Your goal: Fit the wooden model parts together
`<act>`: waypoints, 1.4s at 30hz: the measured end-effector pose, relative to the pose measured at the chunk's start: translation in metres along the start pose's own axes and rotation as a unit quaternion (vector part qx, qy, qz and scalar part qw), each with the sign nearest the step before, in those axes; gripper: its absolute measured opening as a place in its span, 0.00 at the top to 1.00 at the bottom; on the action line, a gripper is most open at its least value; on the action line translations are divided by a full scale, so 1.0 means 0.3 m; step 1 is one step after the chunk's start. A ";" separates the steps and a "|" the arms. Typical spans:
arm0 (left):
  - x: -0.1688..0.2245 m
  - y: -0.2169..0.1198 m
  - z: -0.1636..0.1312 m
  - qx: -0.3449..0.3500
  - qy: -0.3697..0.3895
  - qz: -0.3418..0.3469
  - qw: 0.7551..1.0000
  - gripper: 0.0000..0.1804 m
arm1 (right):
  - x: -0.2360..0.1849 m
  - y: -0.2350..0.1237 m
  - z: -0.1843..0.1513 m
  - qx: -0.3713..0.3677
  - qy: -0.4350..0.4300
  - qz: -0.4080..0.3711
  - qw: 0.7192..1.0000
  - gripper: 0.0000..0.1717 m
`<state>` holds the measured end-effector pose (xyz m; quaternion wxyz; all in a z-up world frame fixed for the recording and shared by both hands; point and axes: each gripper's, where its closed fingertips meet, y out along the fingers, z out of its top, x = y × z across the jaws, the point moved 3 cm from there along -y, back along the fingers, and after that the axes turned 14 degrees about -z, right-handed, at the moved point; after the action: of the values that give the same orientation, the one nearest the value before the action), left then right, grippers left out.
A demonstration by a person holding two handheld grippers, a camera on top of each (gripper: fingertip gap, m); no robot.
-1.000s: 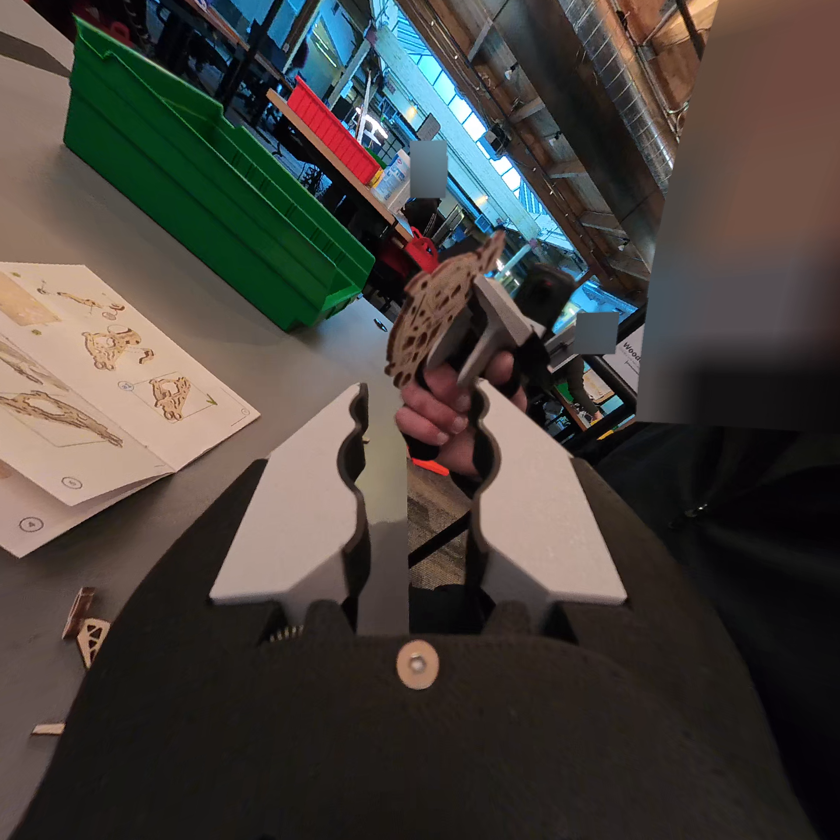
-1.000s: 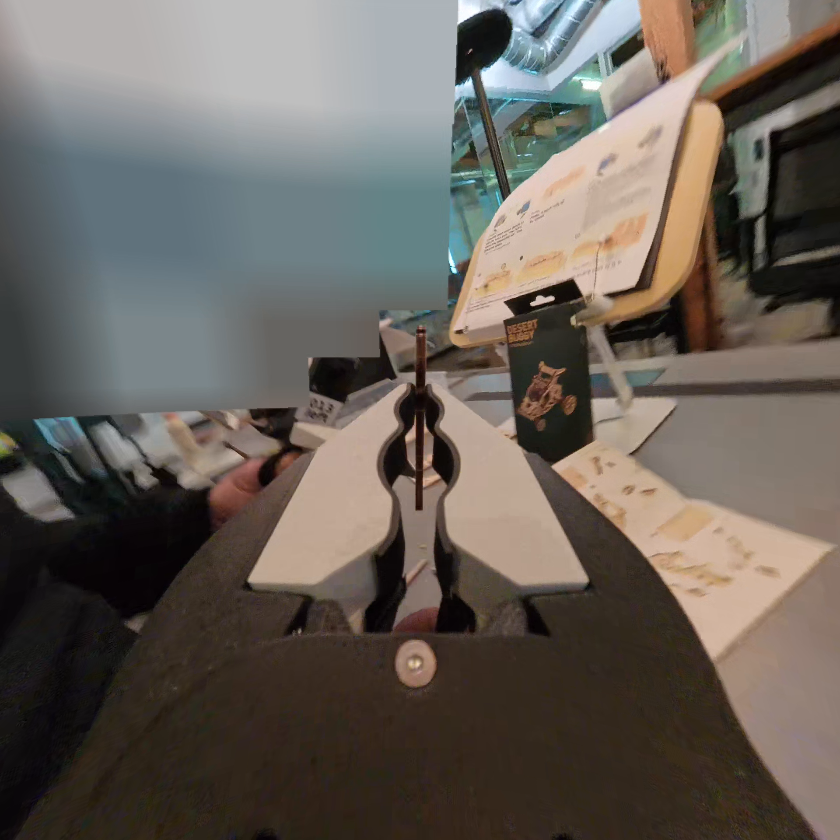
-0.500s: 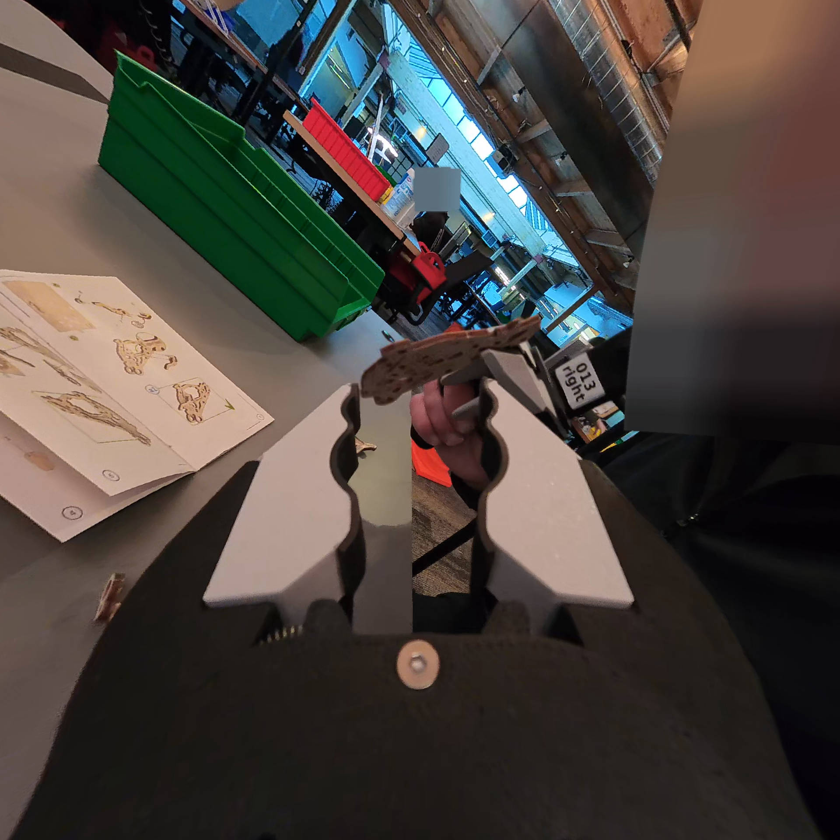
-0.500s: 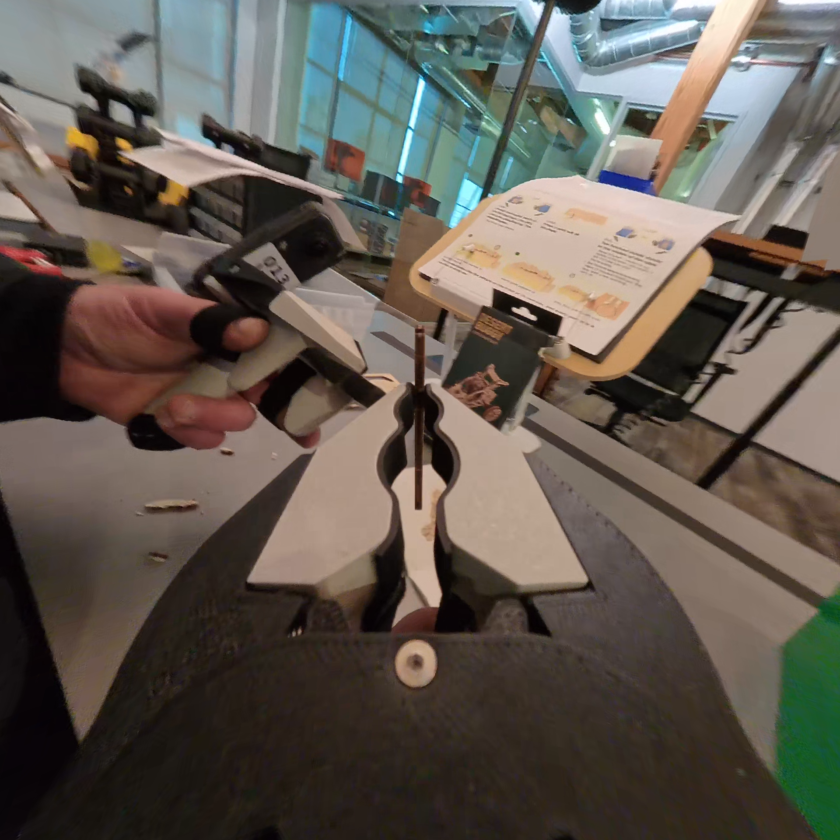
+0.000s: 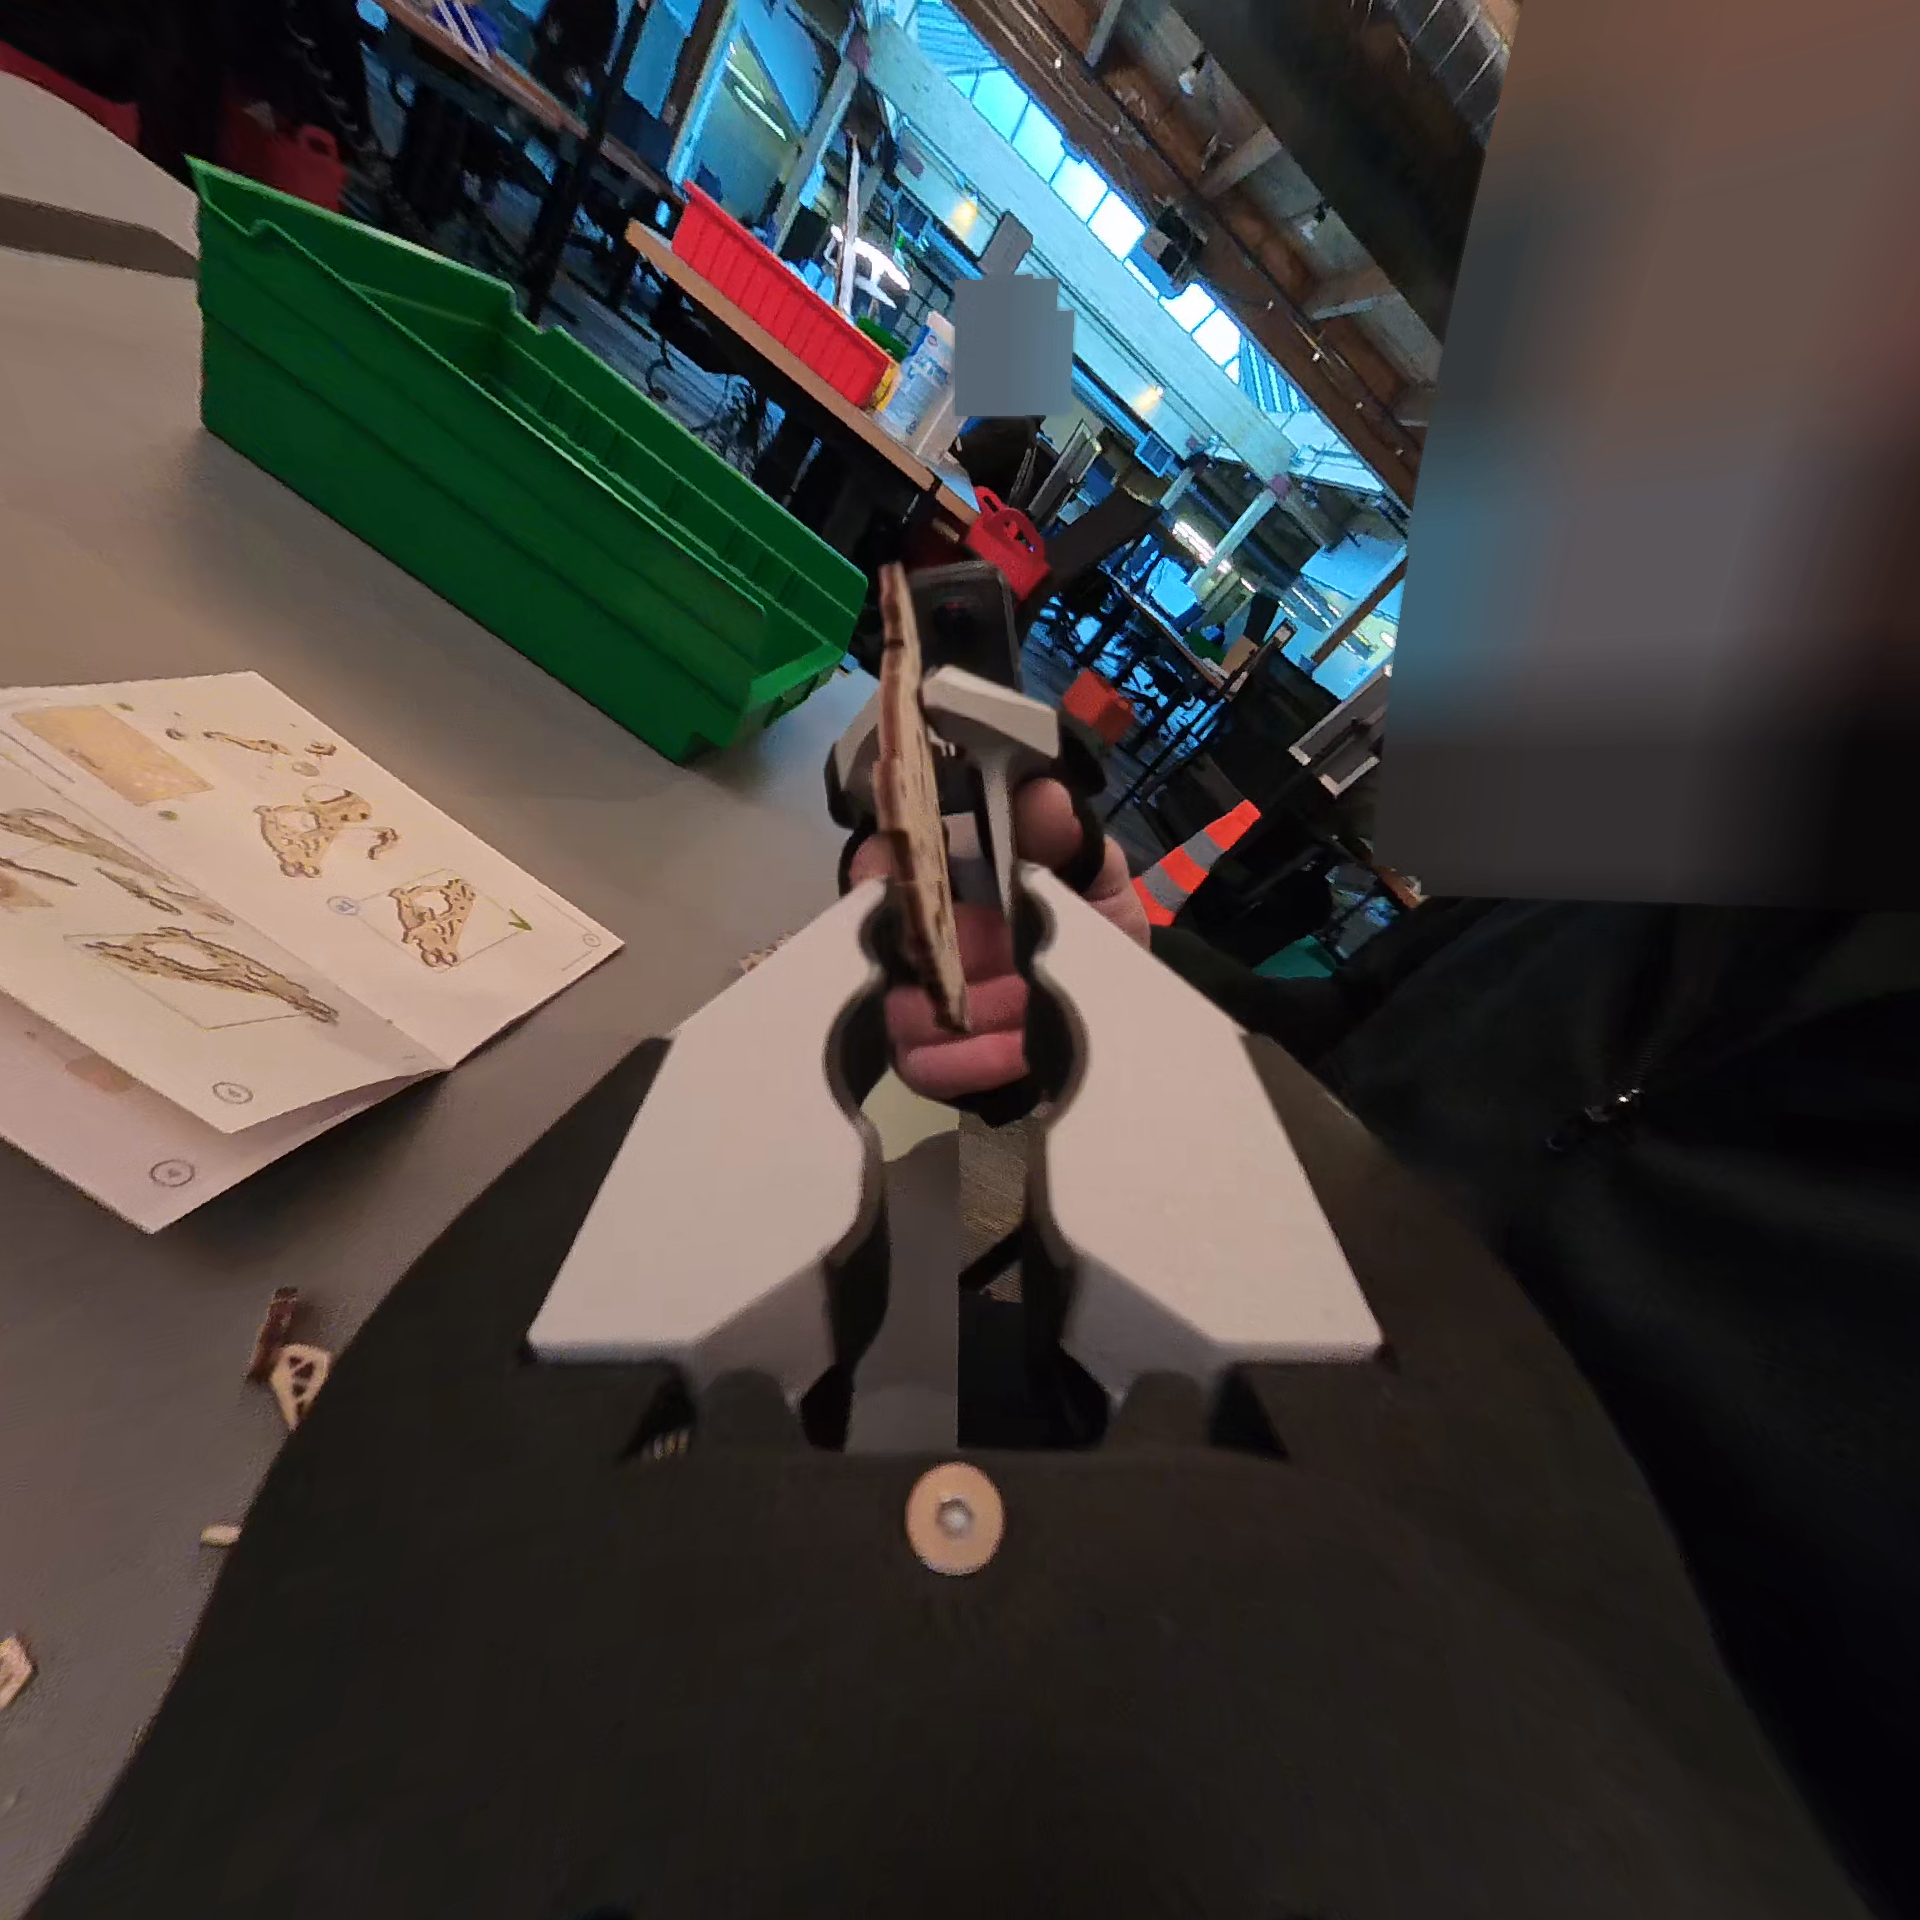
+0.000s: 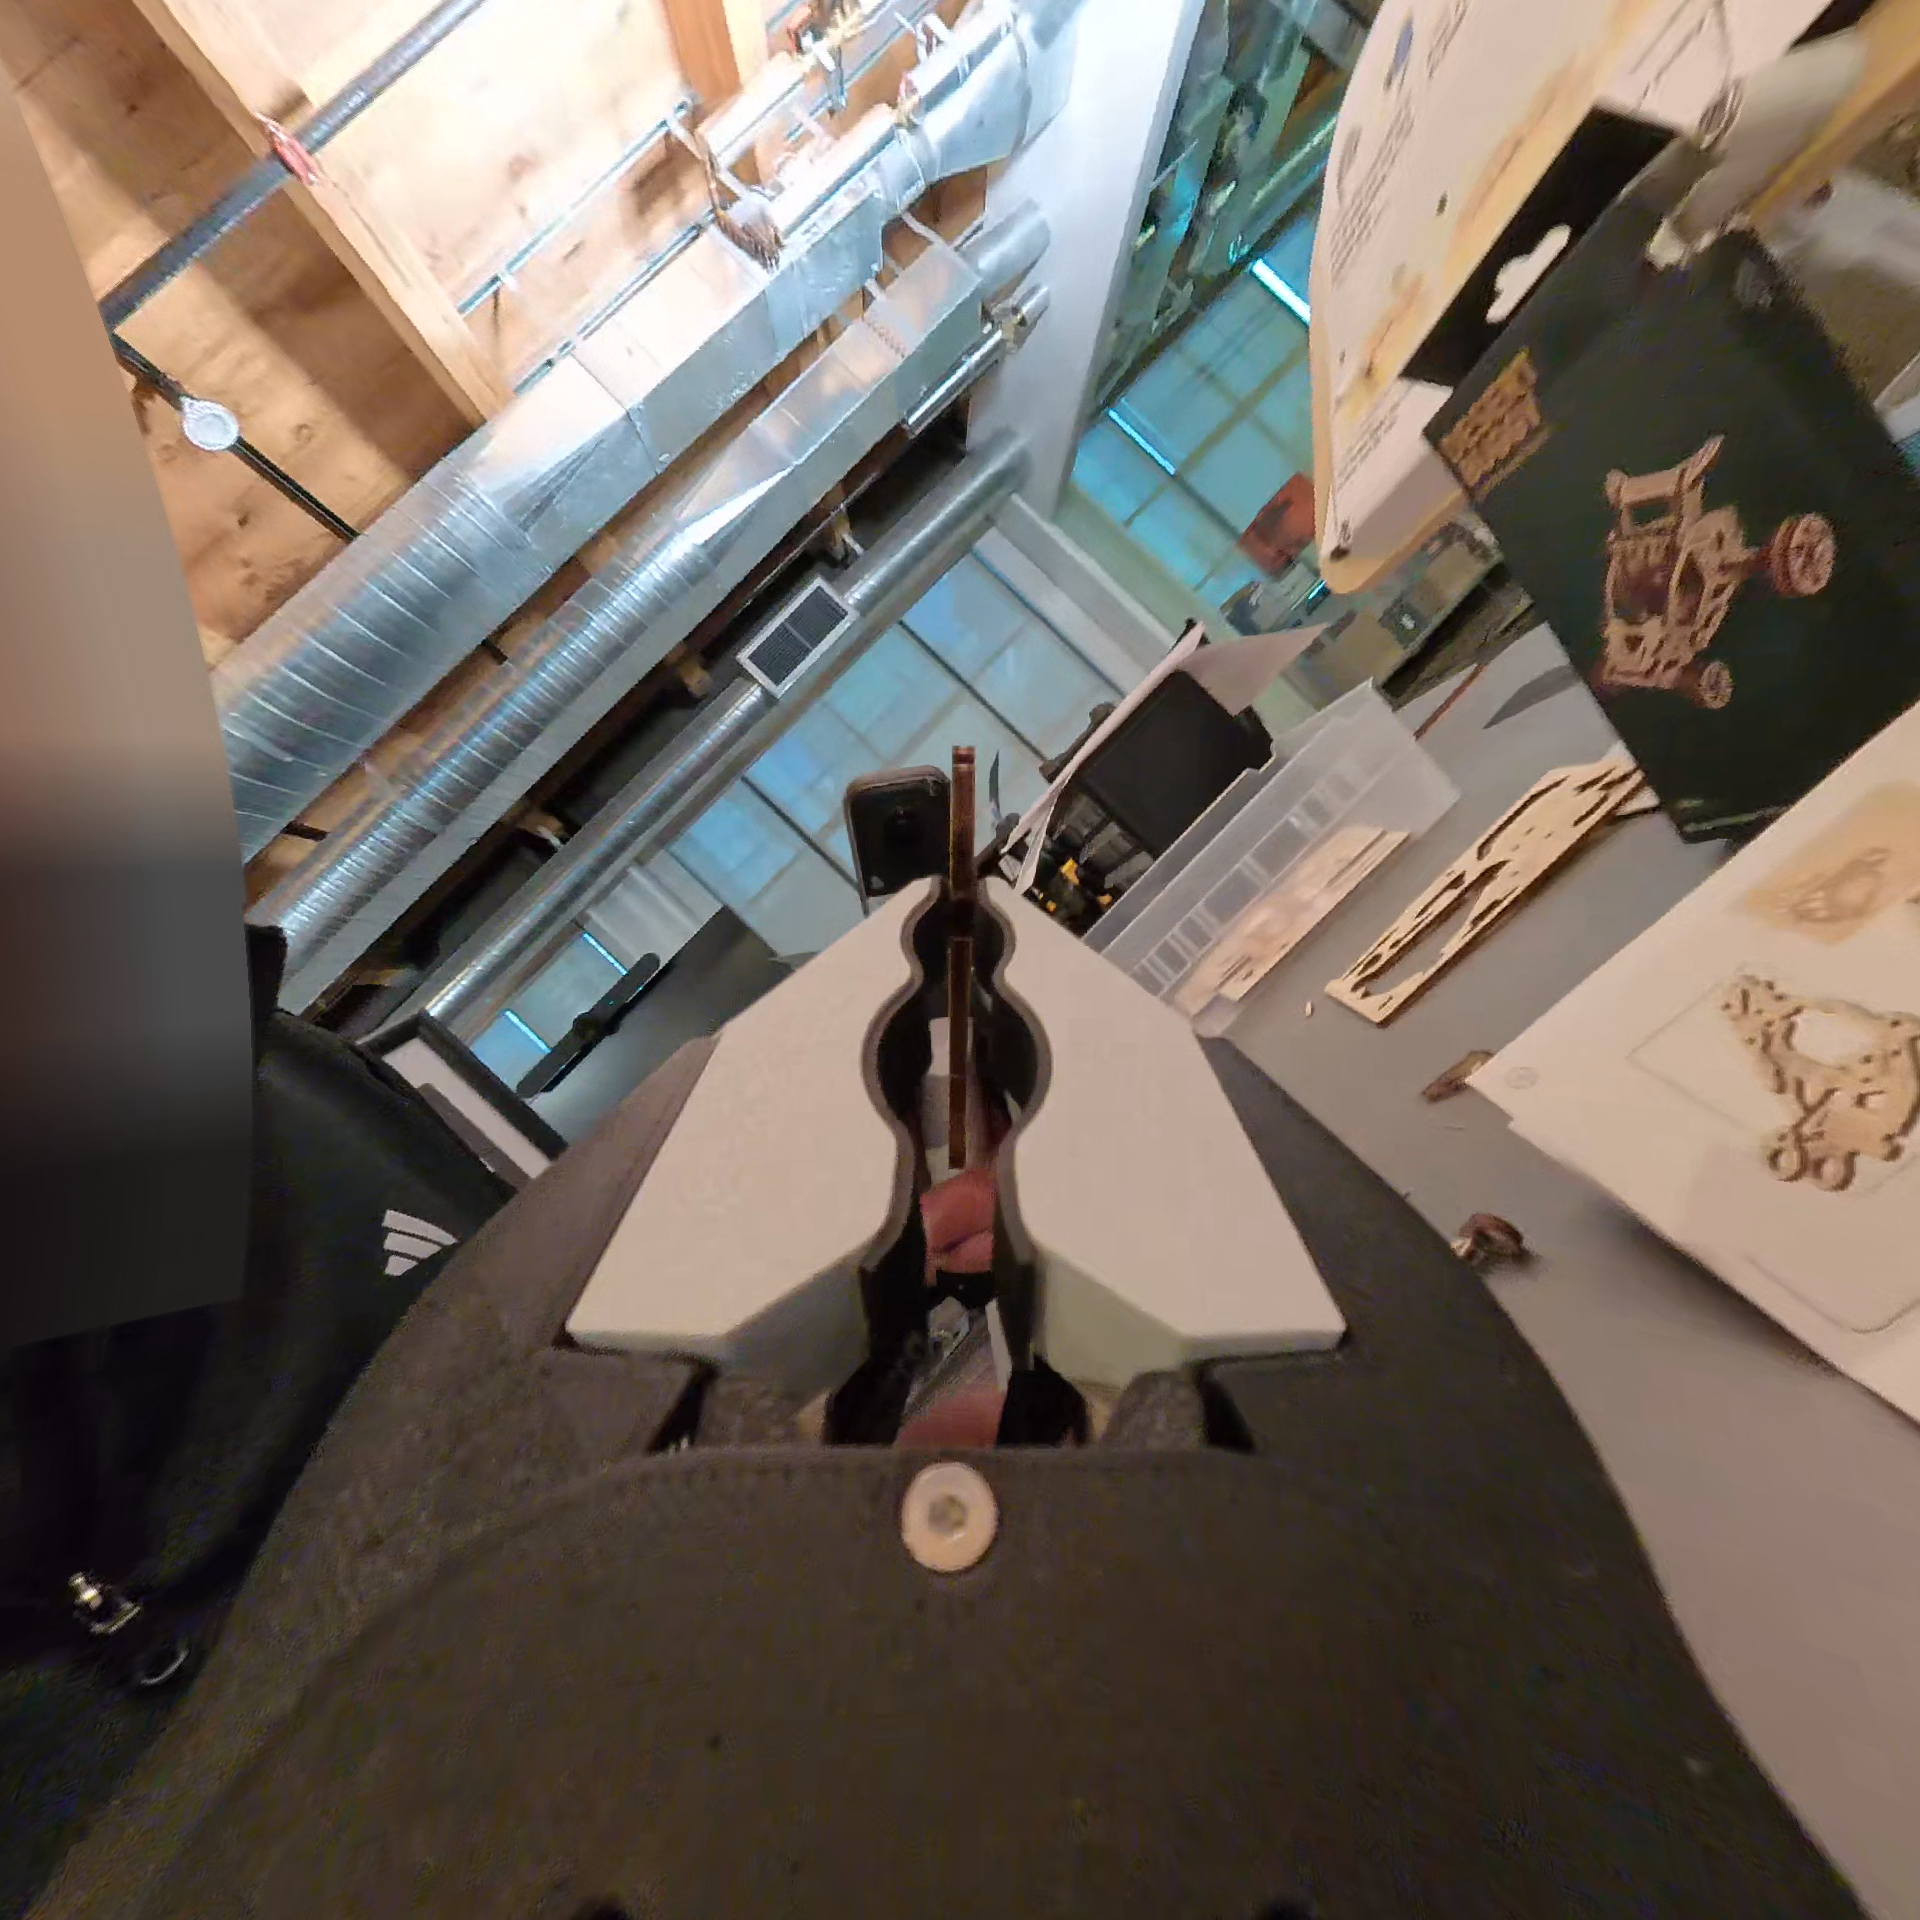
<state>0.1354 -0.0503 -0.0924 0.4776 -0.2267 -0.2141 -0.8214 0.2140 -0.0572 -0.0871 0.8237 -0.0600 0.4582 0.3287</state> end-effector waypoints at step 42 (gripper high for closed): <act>-0.068 -0.145 -0.002 0.157 -0.097 0.165 0.969 0.99 | 0.021 0.133 -0.254 -0.102 -0.581 -0.244 0.770 0.86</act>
<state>0.1059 -0.0169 -0.1103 0.6128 -0.2597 -0.3456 -0.6615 0.1381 -0.0537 -0.1276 0.9743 -0.0508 -0.1738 0.1340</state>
